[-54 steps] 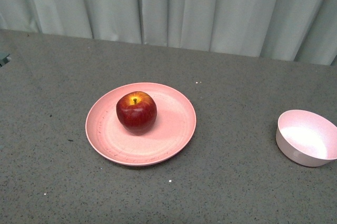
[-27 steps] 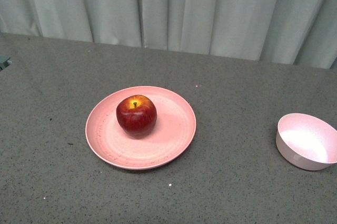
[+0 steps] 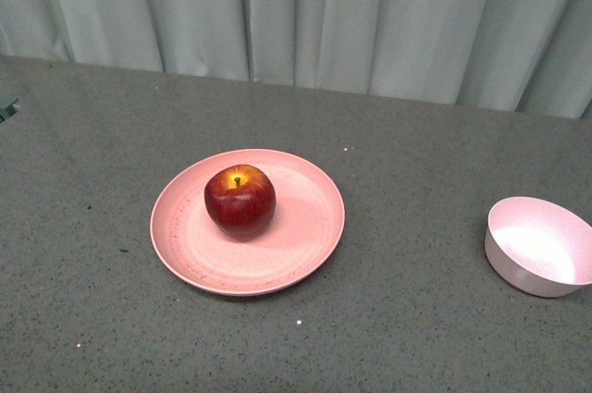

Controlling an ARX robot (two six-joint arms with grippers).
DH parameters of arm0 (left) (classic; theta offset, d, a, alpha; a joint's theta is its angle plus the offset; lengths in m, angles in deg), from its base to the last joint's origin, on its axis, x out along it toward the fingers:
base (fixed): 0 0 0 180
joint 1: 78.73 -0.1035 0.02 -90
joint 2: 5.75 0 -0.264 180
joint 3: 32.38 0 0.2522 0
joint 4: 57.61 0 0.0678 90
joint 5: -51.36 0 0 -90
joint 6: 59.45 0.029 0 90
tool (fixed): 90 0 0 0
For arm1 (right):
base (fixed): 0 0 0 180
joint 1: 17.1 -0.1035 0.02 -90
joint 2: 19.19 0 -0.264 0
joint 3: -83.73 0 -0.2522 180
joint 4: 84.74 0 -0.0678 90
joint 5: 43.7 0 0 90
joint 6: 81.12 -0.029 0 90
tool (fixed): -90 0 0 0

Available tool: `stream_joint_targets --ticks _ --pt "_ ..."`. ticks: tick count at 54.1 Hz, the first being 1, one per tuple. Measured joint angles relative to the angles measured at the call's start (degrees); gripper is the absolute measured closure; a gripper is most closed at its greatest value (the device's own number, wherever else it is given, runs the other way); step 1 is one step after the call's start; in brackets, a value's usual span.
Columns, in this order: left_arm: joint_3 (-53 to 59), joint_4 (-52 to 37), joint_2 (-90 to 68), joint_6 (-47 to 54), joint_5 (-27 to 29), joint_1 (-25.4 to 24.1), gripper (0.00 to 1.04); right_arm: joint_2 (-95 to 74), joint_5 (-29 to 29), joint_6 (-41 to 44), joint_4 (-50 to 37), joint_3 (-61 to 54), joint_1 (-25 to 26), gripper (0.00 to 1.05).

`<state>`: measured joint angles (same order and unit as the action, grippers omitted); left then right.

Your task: Move apple from plate to bowl

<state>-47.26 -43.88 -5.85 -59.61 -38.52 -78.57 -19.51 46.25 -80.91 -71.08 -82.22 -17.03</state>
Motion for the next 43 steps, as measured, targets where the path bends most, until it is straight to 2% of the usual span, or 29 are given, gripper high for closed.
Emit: stream_joint_targets --ticks 16,21,25,31,39,43 --pt "0.0 0.0 0.0 0.0 0.0 0.0 0.07 0.0 0.0 0.0 0.0 0.0 0.0 0.09" --pt "0.0 0.0 0.0 0.0 0.0 0.0 0.07 -2.7 2.4 3.7 5.2 1.6 -0.3 0.09" --pt "0.0 0.0 0.0 0.0 0.0 0.0 0.07 -7.9 2.5 6.1 5.3 1.9 0.0 0.09" --pt "0.0 0.0 0.0 0.0 0.0 0.0 0.07 -20.2 1.2 7.5 -1.0 3.2 0.2 0.09" --pt "0.0 0.0 0.0 0.0 0.0 0.0 0.07 -44.7 0.1 9.9 -15.8 8.9 0.1 0.09" --pt "0.0 0.0 0.0 0.0 0.0 0.0 0.07 -60.0 -0.3 11.6 -17.5 14.2 0.1 0.09"
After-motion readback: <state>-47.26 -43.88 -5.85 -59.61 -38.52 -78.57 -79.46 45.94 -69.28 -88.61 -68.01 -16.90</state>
